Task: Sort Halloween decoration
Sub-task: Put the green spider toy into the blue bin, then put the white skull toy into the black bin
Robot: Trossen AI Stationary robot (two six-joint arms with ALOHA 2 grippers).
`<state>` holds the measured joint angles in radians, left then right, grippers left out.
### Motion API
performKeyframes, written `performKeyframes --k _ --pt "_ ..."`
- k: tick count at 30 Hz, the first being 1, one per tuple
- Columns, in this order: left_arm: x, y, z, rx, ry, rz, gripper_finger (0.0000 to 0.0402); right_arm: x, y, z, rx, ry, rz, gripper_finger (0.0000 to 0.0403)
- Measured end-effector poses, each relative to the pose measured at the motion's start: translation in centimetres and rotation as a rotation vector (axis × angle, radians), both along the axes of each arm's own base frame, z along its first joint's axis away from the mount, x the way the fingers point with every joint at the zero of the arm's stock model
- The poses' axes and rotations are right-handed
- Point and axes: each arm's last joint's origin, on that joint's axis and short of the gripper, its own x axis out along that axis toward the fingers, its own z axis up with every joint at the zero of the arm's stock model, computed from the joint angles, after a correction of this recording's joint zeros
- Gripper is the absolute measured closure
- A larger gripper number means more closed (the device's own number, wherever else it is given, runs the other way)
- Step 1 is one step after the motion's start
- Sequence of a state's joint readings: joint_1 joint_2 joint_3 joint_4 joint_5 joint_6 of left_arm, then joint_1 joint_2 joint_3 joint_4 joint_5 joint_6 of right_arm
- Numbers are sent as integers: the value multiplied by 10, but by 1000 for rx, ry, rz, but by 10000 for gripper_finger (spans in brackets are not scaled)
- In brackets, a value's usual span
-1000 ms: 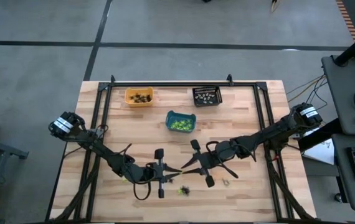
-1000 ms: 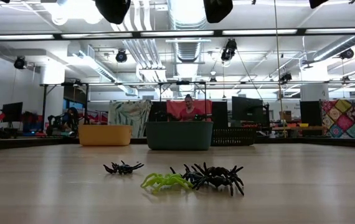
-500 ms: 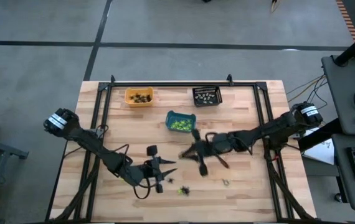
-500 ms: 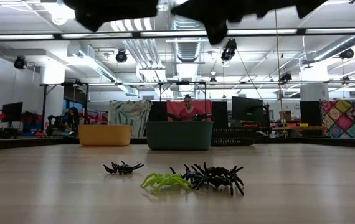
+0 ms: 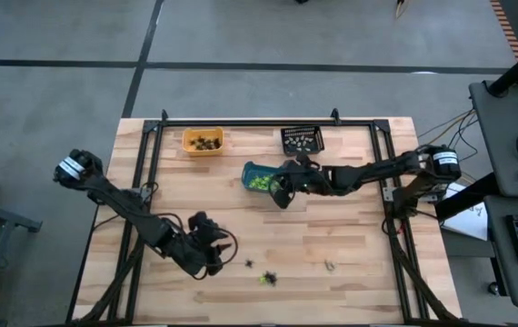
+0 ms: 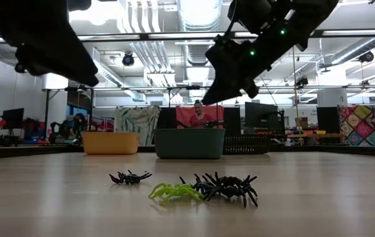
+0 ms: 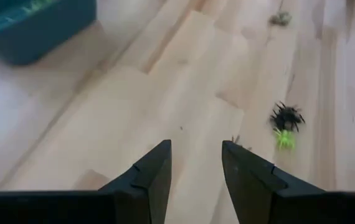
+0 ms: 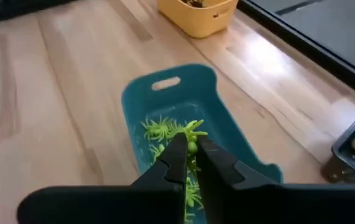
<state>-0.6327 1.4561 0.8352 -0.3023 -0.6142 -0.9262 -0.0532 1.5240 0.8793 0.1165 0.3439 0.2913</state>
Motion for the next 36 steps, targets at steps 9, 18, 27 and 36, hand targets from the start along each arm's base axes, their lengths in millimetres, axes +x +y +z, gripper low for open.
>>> performKeyframes --k 9,18,27,36 --pt "1 -3 -9 -61 49 8 277 2 0 2 4 -32 -4 321" --pt "-5 -4 -14 -231 163 41 277 2 3 2 31 -42 -4 261" --pt "-11 -6 -17 -301 277 5 277 3 21 2 58 -49 38 255" --pt "-25 -25 -18 -39 277 -311 276 2 32 1 58 -42 72 255"
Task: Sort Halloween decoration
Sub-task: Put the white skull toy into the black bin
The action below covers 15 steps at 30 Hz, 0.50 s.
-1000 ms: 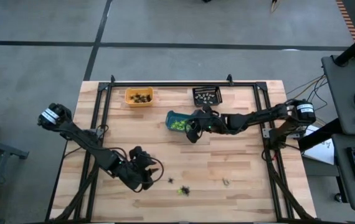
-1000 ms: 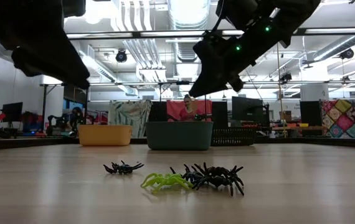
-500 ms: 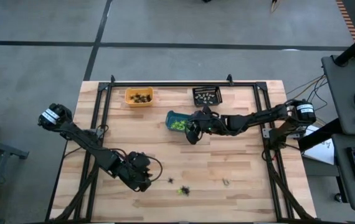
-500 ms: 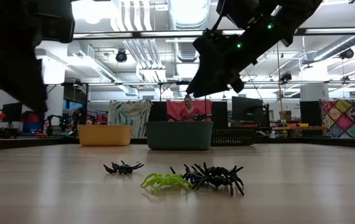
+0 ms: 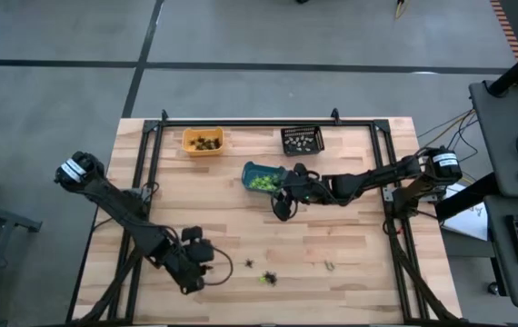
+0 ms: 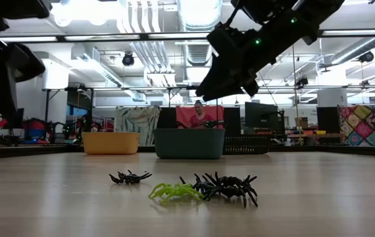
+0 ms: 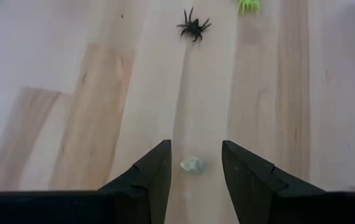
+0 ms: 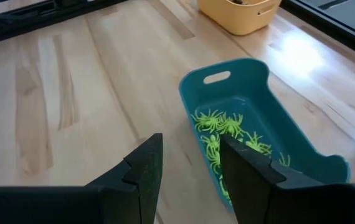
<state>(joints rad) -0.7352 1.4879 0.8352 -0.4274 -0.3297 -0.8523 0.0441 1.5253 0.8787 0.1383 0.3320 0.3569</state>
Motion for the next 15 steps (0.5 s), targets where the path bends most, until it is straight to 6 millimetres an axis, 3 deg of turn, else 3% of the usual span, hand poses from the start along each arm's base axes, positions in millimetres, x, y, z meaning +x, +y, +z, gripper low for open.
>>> performKeyframes --k 9,15 --pt "-7 -13 0 7 -38 -42 271 0 2 0 0 0 6 255" --pt "-5 -20 -21 75 -4 -42 236 0 2 0 0 0 6 255"
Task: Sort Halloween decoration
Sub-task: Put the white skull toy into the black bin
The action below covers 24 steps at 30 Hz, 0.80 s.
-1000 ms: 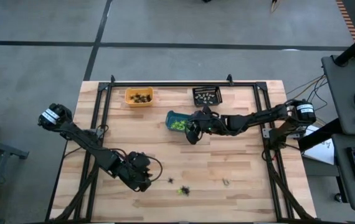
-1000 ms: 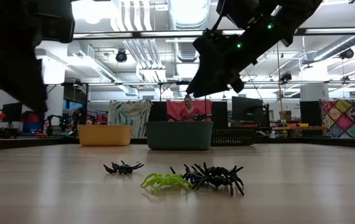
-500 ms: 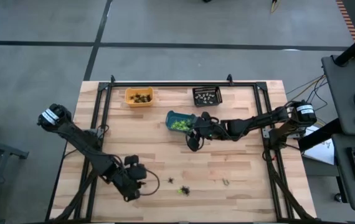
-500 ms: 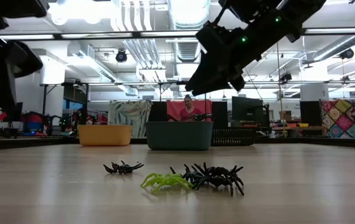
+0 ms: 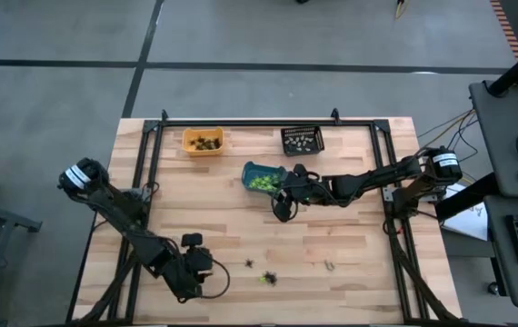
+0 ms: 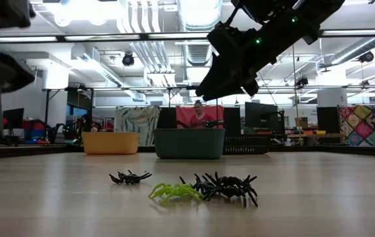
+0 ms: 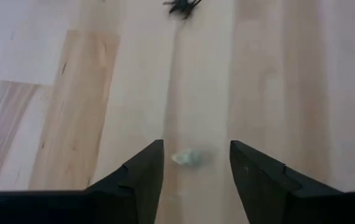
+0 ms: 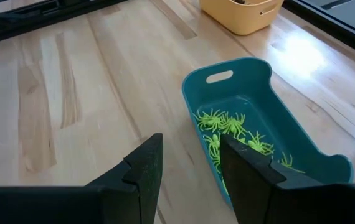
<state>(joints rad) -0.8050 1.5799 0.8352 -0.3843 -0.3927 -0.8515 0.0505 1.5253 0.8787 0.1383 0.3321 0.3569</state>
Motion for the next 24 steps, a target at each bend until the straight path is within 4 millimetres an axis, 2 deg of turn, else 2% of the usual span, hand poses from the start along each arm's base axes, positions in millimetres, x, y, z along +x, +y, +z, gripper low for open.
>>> performKeyframes --k 6,13,24 --pt "4 -3 -26 70 55 28 214 0 0 0 0 0 0 255" --pt "8 -8 -35 89 72 26 215 0 0 0 0 0 0 255" --pt "9 -8 -36 82 74 38 292 0 0 0 0 0 0 255"
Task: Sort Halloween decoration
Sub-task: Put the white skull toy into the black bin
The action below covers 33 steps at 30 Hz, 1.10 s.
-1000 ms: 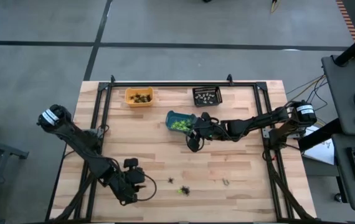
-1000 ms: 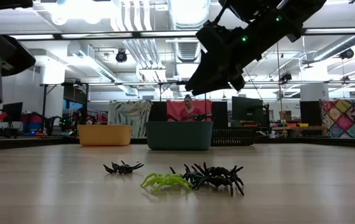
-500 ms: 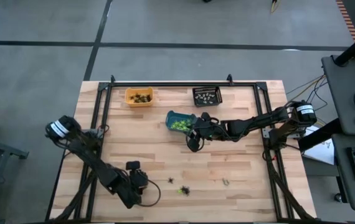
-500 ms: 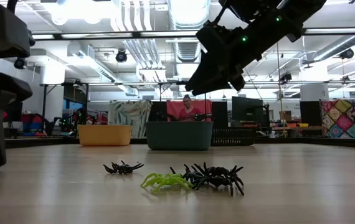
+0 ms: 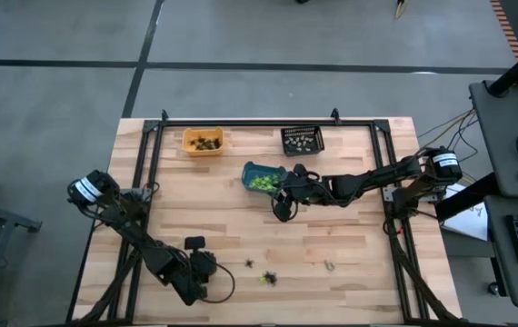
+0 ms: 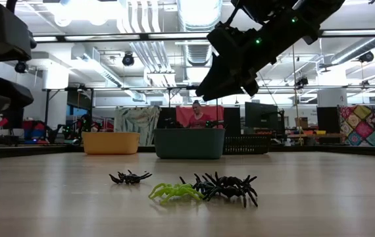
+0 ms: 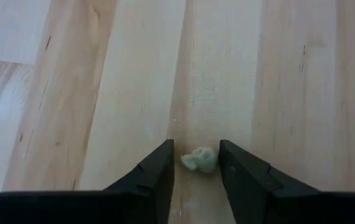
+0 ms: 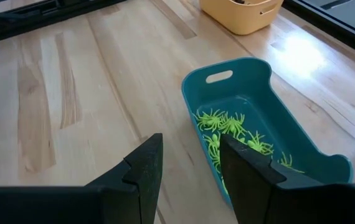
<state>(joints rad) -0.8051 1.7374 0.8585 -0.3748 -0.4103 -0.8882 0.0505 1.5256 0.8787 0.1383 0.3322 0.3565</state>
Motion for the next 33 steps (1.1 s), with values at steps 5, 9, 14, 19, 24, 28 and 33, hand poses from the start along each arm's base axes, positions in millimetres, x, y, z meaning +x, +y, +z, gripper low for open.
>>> performKeyframes --k 5,9,14,19,24,28,33 --pt "0 0 0 -1 1 11 325 0 0 0 0 0 0 255" --pt "0 1 0 0 2 14 335 0 0 0 0 0 0 255" --pt "1 0 2 0 0 10 336 0 1 1 -11 3 10 255" --pt "7 -6 11 8 -31 -26 337 -3 1 11 -26 -25 22 255" --pt "17 -13 26 58 -112 -67 338 -8 9 23 -73 -47 76 255" --pt "27 -16 41 173 -218 -99 338 -12 23 33 -120 -74 149 255" --pt "43 -9 62 315 -299 -120 338 -19 42 46 -166 -126 234 255"
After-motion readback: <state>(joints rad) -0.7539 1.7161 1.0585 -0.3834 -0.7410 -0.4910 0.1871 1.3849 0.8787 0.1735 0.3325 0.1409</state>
